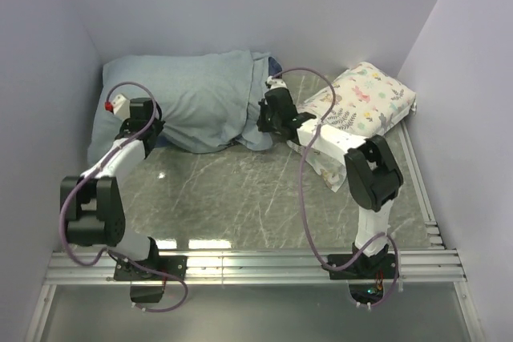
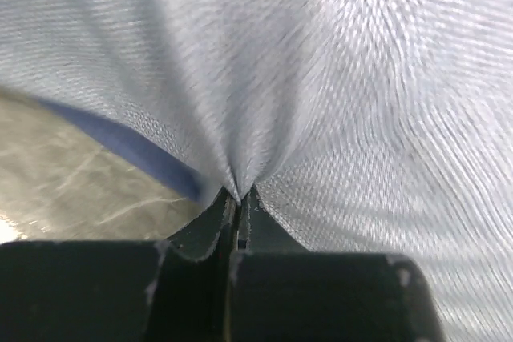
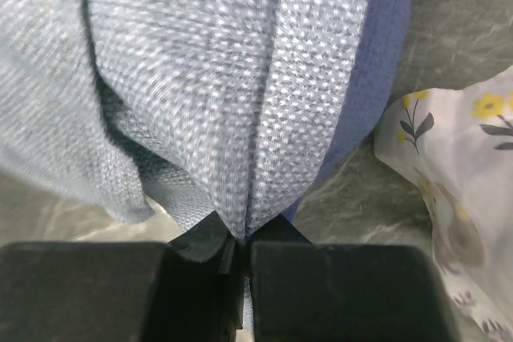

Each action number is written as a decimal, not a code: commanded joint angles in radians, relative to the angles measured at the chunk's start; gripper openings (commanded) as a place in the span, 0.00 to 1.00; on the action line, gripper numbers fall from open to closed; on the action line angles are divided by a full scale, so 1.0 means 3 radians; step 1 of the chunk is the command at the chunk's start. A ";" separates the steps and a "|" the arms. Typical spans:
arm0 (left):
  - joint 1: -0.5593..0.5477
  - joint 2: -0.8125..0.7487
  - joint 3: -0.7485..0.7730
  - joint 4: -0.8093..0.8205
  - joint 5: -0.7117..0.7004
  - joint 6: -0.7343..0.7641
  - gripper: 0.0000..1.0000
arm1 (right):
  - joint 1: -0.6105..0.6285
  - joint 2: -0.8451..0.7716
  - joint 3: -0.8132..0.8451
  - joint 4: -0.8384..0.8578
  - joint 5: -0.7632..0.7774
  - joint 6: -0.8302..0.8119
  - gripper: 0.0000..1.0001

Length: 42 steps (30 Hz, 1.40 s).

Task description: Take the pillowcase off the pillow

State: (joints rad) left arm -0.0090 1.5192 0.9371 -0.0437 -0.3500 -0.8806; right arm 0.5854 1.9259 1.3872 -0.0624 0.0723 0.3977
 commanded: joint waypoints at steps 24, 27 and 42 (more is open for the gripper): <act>0.0464 -0.1091 0.0895 -0.1260 0.0097 0.0359 0.00 | 0.1192 -0.3121 -0.2188 -0.0034 0.0101 0.0381 0.00; 0.0551 -0.1035 0.0860 -0.1250 0.0266 0.0348 0.00 | 0.1474 -0.3316 -0.2956 0.0375 0.0214 0.0815 0.00; 0.0526 -0.1321 0.0839 -0.1255 0.1079 0.0818 0.49 | 0.1792 -0.2625 -0.3095 0.0387 0.0822 0.1098 0.00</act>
State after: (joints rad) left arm 0.1688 1.1976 1.1320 -0.4709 -0.1162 -0.7132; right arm 1.1172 1.1332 0.4141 0.1146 0.1993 0.7238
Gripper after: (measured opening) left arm 0.438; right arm 0.023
